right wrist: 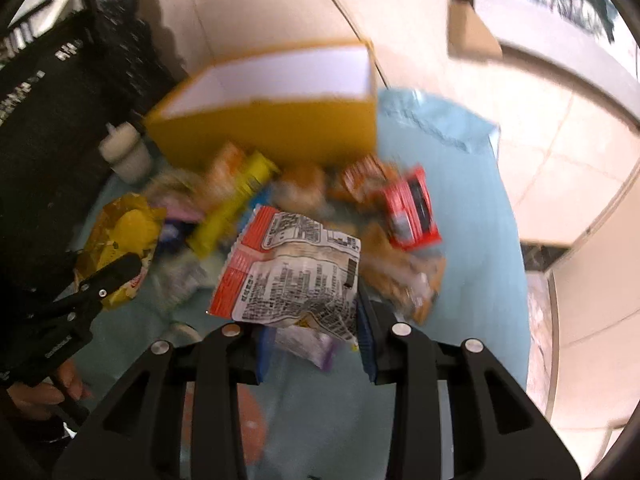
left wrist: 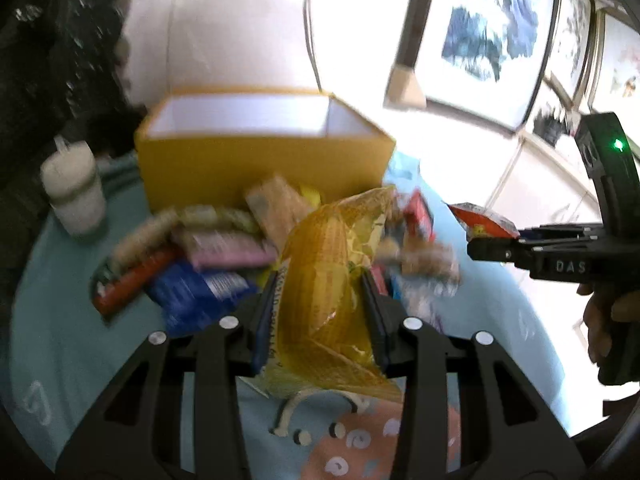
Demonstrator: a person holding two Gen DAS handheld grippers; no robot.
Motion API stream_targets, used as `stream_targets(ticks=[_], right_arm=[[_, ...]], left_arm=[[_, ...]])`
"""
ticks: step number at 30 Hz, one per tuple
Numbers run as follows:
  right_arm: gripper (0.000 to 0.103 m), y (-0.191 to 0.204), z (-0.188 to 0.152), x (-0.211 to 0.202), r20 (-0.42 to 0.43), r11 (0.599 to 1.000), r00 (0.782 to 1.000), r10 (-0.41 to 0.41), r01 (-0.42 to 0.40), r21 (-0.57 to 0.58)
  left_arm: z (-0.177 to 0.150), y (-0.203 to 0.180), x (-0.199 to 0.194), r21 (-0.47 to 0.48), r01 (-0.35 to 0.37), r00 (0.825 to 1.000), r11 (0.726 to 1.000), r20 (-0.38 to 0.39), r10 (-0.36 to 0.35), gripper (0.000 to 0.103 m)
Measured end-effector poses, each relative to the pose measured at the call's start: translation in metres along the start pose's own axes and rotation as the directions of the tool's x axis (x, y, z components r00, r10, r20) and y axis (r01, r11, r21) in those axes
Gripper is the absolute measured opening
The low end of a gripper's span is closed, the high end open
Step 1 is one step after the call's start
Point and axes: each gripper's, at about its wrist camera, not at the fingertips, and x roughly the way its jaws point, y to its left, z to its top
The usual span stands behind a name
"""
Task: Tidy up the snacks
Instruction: 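Lower both snacks into the yellow box and release them, then grasp the green-white bag with the left tool while the right grasps a blue packet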
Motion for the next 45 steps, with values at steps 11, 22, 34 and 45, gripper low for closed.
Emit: stream_targets(ticks=[11,22,34,45], right_arm=[[0.035,0.042,0.141,-0.082,0.247,0.991,0.963,0.108,-0.084,-0.105],[0.064,0.044,0.245,-0.031,0.181,0.997,0.983,0.014,0.001,-0.082],[0.064,0.034,0.156,-0.006,0.080,0.996,0.997,-0.001,0.008,-0.089],[0.064,0.011,-0.030,0.055,-0.173,0.998,0.984,-0.036,0.027,-0.055]], left_arm=[[0.159,0.026,-0.035,-0.070,-0.069,0.975,0.995,0.206,0.082,0.040],[0.240,0.073,0.037,-0.109,-0.298,0.948,0.948,0.083,0.307,0.101],[0.130,0.068,0.019,-0.099,-0.324,0.945,0.941,0.015,0.327,0.101],[-0.041,0.013,0.031,0.043,-0.215,0.954,0.976,-0.205,0.219,0.101]])
